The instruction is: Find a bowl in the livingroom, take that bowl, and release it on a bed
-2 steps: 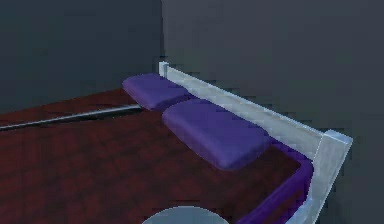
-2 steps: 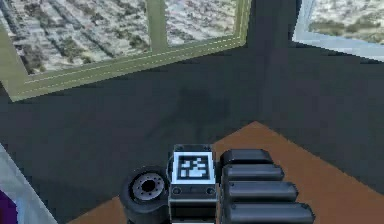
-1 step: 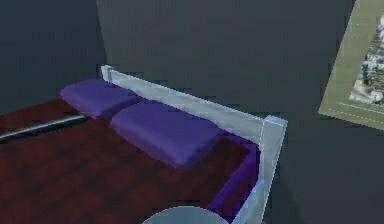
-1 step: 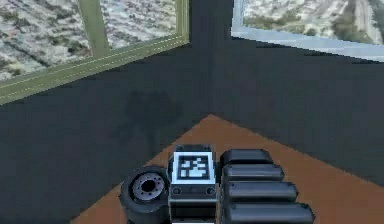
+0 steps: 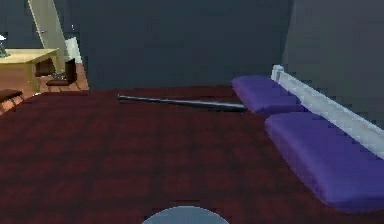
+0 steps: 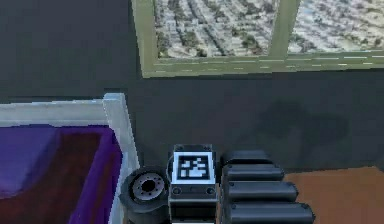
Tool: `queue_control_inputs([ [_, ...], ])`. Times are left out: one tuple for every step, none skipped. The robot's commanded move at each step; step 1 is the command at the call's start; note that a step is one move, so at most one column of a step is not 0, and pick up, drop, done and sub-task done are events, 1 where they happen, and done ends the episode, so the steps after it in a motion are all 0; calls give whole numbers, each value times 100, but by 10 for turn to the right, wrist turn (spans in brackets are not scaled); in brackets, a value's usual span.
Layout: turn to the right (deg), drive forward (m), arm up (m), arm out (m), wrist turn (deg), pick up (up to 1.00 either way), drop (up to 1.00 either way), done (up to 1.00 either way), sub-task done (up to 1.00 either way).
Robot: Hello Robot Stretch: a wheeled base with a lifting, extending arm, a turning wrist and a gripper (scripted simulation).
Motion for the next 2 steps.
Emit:
queue_control_inputs([
  [-420, 0, 0, 0, 0, 0, 0, 0, 0],
  [-450, 0, 0, 0, 0, 0, 0, 0, 0],
])
